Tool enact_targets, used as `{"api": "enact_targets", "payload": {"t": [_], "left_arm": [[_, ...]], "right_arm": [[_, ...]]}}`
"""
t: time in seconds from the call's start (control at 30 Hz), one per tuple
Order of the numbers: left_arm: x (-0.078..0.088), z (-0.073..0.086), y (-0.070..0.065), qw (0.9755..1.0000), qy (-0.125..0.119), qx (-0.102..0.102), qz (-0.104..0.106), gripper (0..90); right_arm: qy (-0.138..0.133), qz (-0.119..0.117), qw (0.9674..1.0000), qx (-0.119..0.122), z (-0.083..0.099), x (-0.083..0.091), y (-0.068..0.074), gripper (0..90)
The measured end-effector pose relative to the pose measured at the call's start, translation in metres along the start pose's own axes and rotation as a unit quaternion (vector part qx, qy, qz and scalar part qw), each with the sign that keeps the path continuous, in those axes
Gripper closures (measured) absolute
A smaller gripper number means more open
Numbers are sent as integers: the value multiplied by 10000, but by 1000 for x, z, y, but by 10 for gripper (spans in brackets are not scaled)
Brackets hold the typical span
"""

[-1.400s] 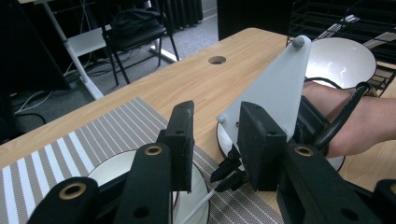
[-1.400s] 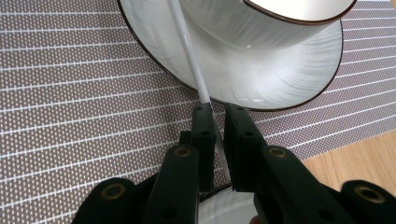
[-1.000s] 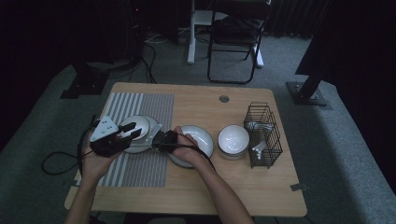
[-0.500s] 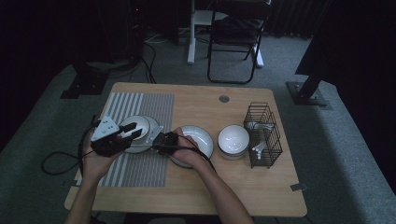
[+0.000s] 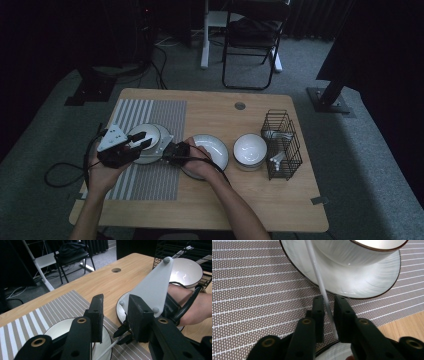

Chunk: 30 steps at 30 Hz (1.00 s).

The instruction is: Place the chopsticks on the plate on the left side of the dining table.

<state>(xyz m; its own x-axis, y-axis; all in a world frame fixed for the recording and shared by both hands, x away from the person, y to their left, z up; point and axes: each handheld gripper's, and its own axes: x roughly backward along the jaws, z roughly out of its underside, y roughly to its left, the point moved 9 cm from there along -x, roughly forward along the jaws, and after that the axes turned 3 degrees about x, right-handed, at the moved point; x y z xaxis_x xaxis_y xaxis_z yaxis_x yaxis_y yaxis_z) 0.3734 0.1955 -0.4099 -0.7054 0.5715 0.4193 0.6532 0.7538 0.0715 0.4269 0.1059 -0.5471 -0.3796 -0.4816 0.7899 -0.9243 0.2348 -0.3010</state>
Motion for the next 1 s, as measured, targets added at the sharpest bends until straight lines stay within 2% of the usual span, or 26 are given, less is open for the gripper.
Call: {"api": "enact_targets", "payload": {"t": [0.27, 0.5, 1.0], "left_arm": [[-1, 0, -1, 10000, 6, -2, 12, 668], [-2, -1, -2, 10000, 11, -12, 20, 668], [-7, -1, -5, 9999, 60, -17, 84, 667]], "right_arm": [[-15, -24, 10000, -31, 0, 0, -1, 805], [-19, -11, 10000, -27, 1, 1, 0, 758], [-337, 57, 9994, 40, -6, 22, 7, 699]]}}
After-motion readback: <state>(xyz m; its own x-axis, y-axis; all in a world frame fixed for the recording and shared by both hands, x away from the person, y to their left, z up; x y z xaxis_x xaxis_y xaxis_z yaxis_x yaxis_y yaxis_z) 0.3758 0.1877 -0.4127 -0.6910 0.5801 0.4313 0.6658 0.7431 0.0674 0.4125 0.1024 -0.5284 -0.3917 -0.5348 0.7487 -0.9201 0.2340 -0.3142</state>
